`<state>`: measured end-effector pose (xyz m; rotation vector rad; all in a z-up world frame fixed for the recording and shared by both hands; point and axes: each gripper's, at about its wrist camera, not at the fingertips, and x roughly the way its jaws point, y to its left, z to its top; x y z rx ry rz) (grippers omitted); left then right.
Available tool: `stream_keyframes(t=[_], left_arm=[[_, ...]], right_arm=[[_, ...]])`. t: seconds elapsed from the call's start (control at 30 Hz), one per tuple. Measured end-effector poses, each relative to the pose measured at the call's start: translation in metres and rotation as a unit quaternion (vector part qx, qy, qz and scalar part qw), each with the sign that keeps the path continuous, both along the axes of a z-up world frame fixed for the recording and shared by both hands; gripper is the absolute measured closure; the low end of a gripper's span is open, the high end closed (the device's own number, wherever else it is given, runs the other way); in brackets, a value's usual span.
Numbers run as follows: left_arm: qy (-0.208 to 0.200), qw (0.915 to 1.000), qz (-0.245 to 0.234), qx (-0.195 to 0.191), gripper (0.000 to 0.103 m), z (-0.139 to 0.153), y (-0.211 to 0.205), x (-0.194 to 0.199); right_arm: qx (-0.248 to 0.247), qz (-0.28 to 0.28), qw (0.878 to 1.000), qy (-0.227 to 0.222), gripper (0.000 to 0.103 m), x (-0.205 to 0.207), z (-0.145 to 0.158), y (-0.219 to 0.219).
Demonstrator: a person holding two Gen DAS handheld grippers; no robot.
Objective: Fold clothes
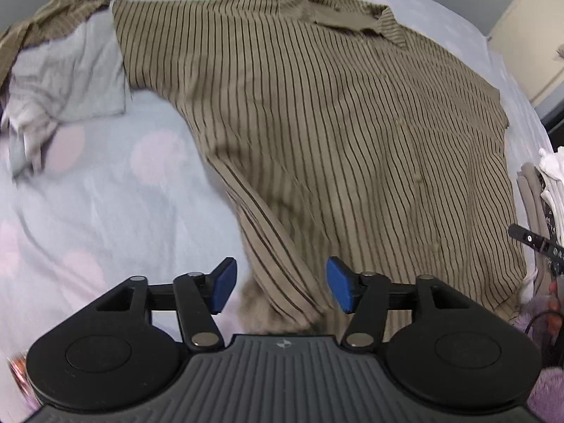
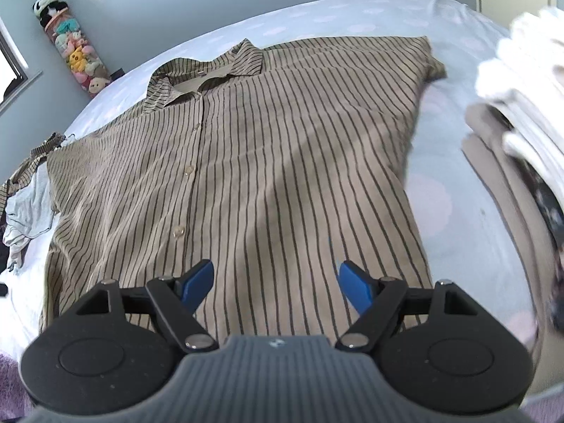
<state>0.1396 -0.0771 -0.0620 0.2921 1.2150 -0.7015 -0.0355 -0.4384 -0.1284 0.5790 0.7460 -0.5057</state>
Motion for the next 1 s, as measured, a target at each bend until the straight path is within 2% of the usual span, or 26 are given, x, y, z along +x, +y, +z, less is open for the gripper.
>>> stream_keyframes(t=[0.13,0.23,0.3,0.37,0.47,0.53,0.6,0.8,0.93,1.0], left_arm=[[0.003,0.9998,0.01,0.016,0.047,-0.018,-0.01,-0.014],[-0.01,0.9988,0.018,0.044,0.048,-0.031,-0.016,-0.019],[-0.01,0.9986,0.014,0.05,0.054,-0.036,-0.018,-0.022],[-0.006,0.9987,0.009,0.05,0.078,-0.04,-0.019,-0.023],[-0.01,0.9987,-0.003,0.049,0.099,-0.039,-0.017,-0.025],[-0.013,0.9989,-0.007,0.044,0.101,-0.035,-0.014,-0.025],[-0.015,0.9993,-0.005,0.034,0.103,-0.03,-0.011,-0.023],[-0.017,0.9996,0.002,0.02,0.103,-0.014,0.005,-0.012],[-0.025,0.9992,0.022,0.022,0.103,-0.006,0.026,-0.001],[-0.011,0.9992,0.038,0.002,0.103,-0.004,0.035,0.005]], right_arm=[[0.001,-0.01,1.0,-0.007,0.023,-0.023,0.004,0.005],[-0.001,-0.016,1.0,-0.012,0.023,-0.041,0.008,0.008],[-0.008,-0.02,1.0,-0.011,0.023,-0.054,0.016,0.004],[-0.014,-0.027,1.0,-0.007,0.023,-0.068,0.024,-0.003],[-0.013,-0.036,0.999,0.012,0.023,-0.089,0.03,-0.018],[-0.008,-0.039,0.999,0.033,0.024,-0.098,0.029,-0.03],[0.0,-0.042,0.998,0.052,0.034,-0.104,0.025,-0.042],[0.07,-0.045,0.994,0.075,0.05,-0.097,-0.008,-0.062],[0.078,-0.042,0.992,0.087,0.053,-0.087,-0.019,-0.063],[0.081,-0.044,0.992,0.082,0.054,-0.087,-0.02,-0.064]])
